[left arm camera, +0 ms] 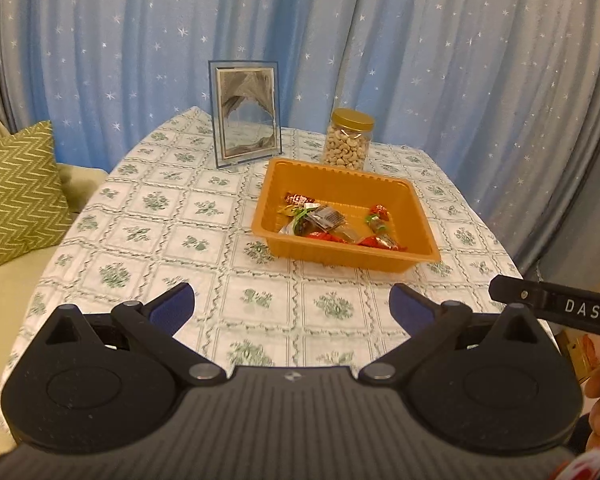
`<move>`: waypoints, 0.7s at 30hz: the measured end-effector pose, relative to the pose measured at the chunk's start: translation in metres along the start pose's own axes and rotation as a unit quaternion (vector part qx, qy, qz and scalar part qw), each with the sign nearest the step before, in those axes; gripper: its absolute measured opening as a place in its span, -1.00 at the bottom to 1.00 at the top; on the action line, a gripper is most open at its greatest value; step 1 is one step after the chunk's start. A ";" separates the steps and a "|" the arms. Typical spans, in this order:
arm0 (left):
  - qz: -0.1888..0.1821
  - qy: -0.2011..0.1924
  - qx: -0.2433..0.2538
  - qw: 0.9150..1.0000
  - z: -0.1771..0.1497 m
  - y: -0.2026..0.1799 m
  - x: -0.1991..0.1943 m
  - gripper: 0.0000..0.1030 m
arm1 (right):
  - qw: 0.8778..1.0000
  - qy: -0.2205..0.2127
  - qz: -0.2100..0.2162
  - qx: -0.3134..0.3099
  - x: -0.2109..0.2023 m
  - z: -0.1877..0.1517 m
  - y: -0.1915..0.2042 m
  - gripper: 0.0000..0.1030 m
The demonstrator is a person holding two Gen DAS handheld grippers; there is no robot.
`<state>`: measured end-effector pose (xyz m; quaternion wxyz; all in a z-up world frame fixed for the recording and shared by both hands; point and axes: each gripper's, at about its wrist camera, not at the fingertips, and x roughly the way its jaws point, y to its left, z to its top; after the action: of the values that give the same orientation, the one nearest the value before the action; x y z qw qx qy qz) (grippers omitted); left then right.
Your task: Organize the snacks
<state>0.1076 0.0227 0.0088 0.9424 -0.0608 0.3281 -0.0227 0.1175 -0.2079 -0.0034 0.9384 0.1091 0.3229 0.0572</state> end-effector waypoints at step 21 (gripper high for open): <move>0.006 -0.015 0.019 1.000 -0.037 -0.016 -0.103 1.00 | 0.998 -0.012 -0.011 -0.060 -0.109 -0.049 0.015 0.56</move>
<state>0.0033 0.0113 0.0455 0.9484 -0.0412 0.3137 -0.0221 0.0015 -0.2048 0.0271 0.9475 0.0494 0.3091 0.0647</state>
